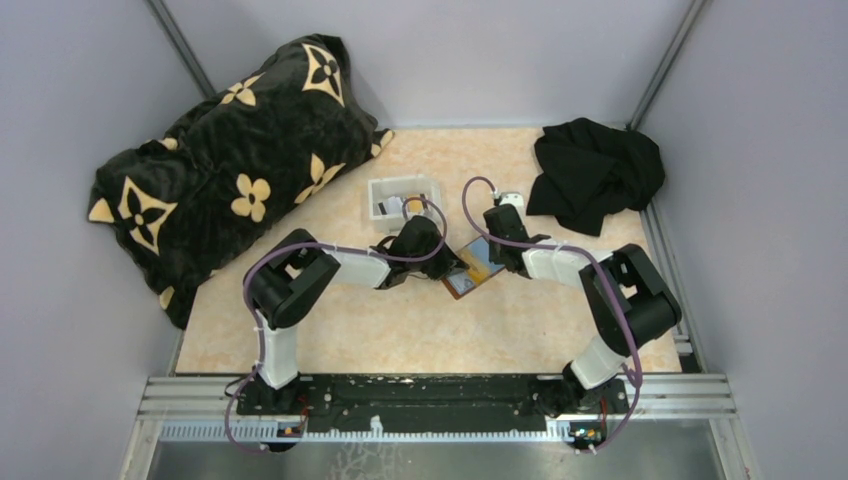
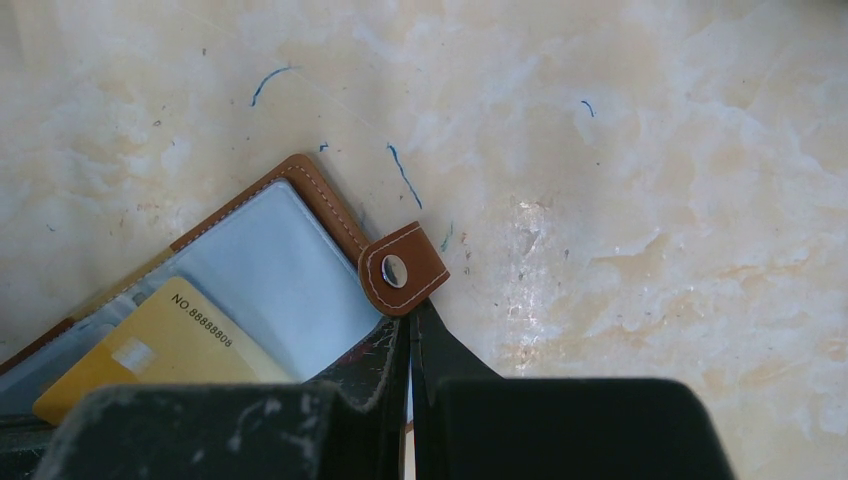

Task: Put the credit cards into the card holder
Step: Insert the credit card into the card holder.

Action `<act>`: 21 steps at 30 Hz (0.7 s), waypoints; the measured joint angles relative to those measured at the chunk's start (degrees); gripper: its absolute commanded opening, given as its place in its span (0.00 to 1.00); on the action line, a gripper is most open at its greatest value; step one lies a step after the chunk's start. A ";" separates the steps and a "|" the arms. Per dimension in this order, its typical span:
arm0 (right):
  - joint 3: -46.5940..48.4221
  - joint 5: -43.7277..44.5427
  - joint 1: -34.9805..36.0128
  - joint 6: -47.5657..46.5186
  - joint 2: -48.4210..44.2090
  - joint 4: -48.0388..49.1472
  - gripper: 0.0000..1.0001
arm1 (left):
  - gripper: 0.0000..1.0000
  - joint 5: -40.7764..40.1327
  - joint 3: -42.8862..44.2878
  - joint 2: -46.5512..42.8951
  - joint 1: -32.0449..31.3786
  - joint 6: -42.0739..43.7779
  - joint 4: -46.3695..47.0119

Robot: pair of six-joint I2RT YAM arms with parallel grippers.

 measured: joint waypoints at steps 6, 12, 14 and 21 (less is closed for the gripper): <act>0.00 -0.09 0.00 0.00 0.04 0.13 0.00 | 0.00 -0.02 -0.76 -0.59 -0.11 -0.39 -0.07; 0.00 -0.15 0.00 0.00 0.04 0.13 0.00 | 0.00 0.24 0.39 -0.35 -0.11 -0.37 -1.62; 0.00 -0.17 0.00 0.00 0.04 0.13 0.00 | 0.00 0.44 1.09 0.02 -0.11 -0.35 -2.27; 0.44 0.35 -0.22 -0.02 0.79 0.63 0.00 | 0.00 2.01 3.30 1.90 0.02 -0.44 -2.78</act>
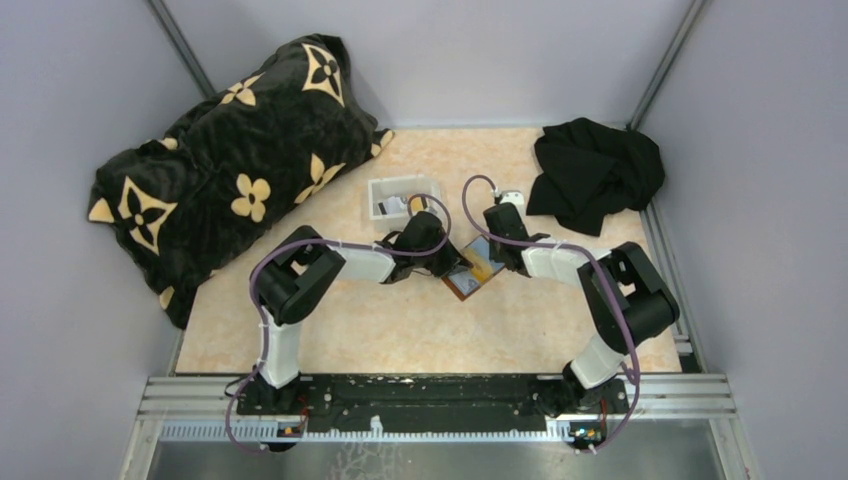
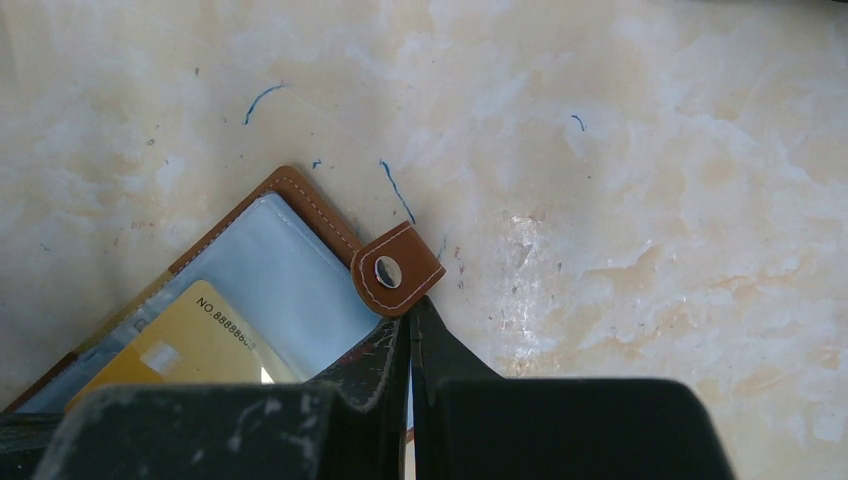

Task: Put the credit cards into the card holder
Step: Insert the credit card into the card holder.

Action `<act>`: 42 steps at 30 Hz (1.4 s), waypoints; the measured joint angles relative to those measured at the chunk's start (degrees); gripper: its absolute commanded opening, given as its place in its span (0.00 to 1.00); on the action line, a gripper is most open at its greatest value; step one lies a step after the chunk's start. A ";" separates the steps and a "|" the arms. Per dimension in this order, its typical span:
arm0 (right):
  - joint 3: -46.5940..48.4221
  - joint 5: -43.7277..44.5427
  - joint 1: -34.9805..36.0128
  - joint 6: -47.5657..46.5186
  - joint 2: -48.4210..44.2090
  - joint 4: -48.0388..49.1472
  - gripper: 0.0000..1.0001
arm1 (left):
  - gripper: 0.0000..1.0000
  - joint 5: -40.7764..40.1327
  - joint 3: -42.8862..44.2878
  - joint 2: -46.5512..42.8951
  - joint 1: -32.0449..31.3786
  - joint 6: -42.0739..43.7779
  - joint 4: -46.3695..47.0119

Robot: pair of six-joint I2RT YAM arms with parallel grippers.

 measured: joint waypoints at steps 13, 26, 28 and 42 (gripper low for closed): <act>0.20 0.52 -0.07 0.00 0.33 0.28 0.00 | 0.00 1.07 1.42 1.09 0.09 0.00 -0.68; 0.31 -0.22 -0.04 0.04 0.59 0.83 0.00 | 0.00 2.23 -3.56 -1.27 0.04 -3.21 1.86; 0.31 -0.31 -0.04 0.04 0.59 0.87 0.00 | 0.00 2.19 -3.80 -1.88 0.00 -3.34 0.94; 0.33 -0.39 -0.04 0.02 0.70 1.01 0.00 | 0.00 3.37 -4.55 -2.14 0.55 -7.08 0.37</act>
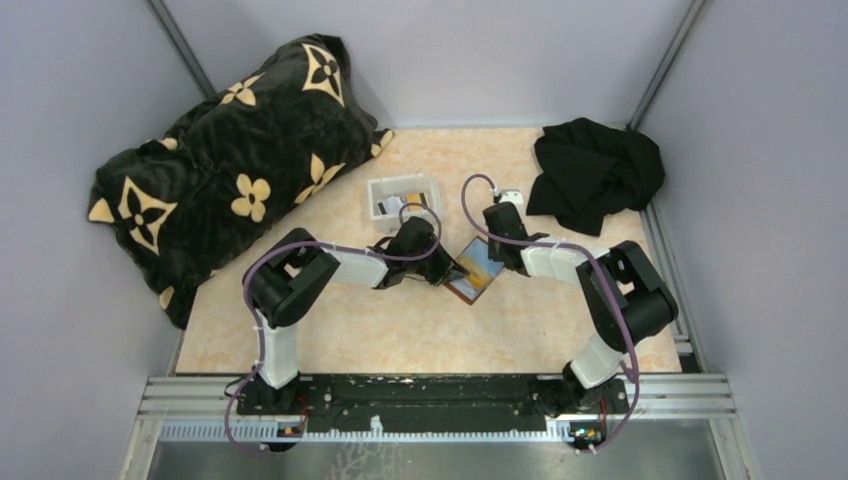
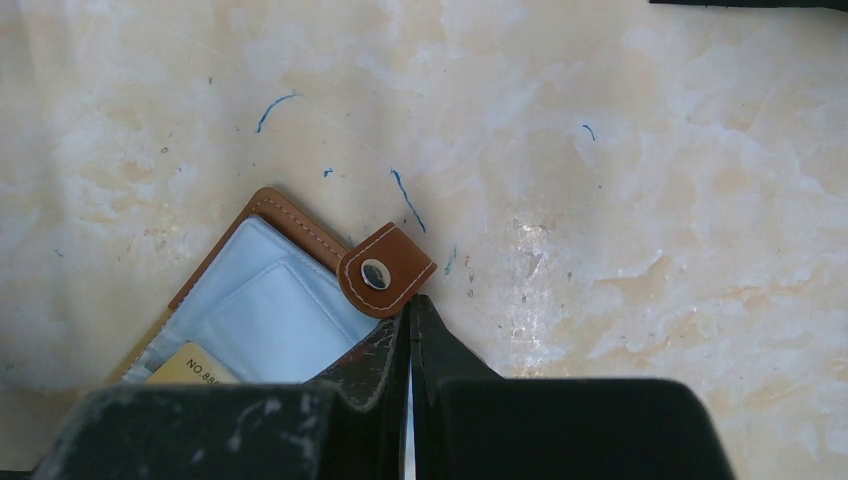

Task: Put the credit cards into the card holder
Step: Insert the credit card into the card holder.

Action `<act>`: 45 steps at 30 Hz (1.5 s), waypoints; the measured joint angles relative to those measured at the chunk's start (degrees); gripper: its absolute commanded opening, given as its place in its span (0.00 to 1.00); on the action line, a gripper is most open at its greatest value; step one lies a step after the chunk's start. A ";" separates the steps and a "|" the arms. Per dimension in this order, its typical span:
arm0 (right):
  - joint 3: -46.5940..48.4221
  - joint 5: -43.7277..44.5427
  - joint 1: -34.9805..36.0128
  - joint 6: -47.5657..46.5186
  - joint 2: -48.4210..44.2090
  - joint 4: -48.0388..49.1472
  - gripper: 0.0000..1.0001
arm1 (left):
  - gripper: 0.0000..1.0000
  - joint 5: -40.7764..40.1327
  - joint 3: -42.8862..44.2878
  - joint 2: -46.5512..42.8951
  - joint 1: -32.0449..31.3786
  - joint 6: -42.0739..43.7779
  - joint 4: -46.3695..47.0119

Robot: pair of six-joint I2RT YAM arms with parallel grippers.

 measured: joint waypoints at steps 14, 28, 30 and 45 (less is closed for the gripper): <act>0.42 -0.87 0.00 0.00 0.87 1.40 0.00 | 0.00 7.78 -1.97 2.56 2.80 -5.29 6.29; 0.74 -0.81 -0.02 -0.02 1.55 2.40 0.00 | 0.00 9.99 0.20 4.81 3.19 -4.85 7.10; 0.76 -0.81 -0.02 -0.02 1.55 2.40 0.00 | 0.00 9.88 -0.39 4.81 3.21 -4.83 8.20; 1.70 -1.03 -0.02 0.00 2.40 2.38 0.00 | 0.00 7.19 -4.70 4.81 3.19 -4.85 18.62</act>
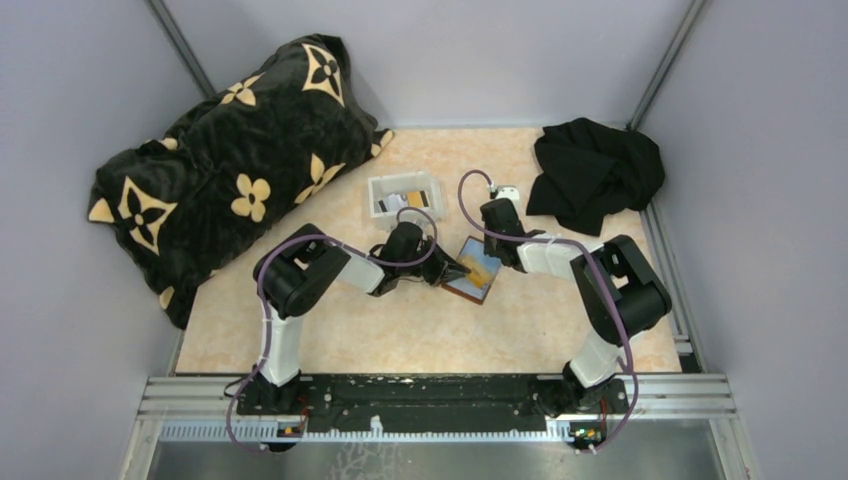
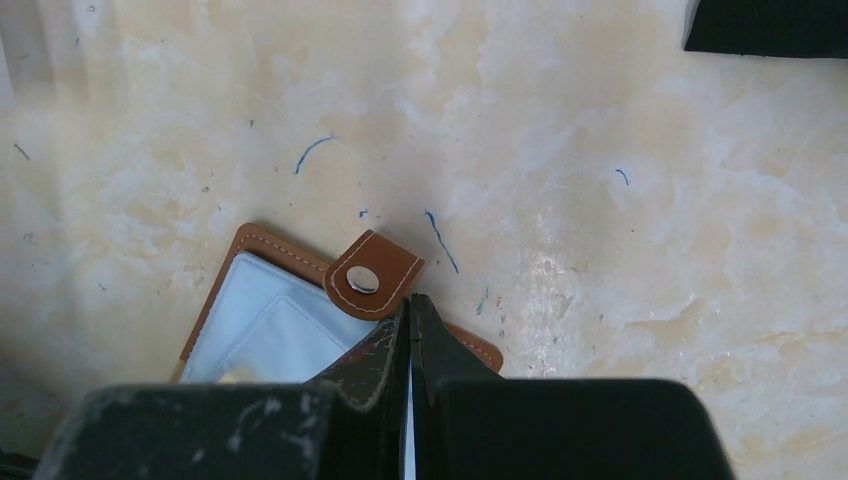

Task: Put the credit cards into the card holder
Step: Insert the credit card into the card holder.

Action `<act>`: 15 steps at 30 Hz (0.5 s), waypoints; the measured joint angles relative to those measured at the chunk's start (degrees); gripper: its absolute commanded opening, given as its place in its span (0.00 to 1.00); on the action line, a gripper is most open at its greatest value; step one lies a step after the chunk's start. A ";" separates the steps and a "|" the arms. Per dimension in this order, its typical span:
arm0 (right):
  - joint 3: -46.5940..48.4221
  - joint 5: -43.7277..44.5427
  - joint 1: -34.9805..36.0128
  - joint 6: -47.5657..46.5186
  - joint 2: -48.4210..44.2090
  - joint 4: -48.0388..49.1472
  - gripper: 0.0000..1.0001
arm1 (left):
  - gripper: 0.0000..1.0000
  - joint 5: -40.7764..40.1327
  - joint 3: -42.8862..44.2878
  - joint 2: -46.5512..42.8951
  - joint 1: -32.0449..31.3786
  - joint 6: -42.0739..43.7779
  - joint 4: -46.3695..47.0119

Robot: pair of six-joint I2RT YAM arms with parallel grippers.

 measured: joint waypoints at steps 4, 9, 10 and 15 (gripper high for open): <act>0.15 -0.04 0.02 0.02 0.17 0.15 0.00 | 0.00 -1.22 -1.05 0.13 -0.15 -0.09 2.60; 0.15 -0.07 0.00 0.02 0.17 0.13 0.00 | 0.00 -2.29 -2.54 1.09 -0.28 -0.87 7.28; 0.17 -0.07 0.00 0.02 0.20 0.13 0.00 | 0.00 -2.43 -2.67 1.40 -0.28 -1.05 8.28; 0.22 -0.07 0.02 0.02 0.26 0.09 0.00 | 0.00 -3.56 -3.63 2.49 -0.48 -2.05 12.26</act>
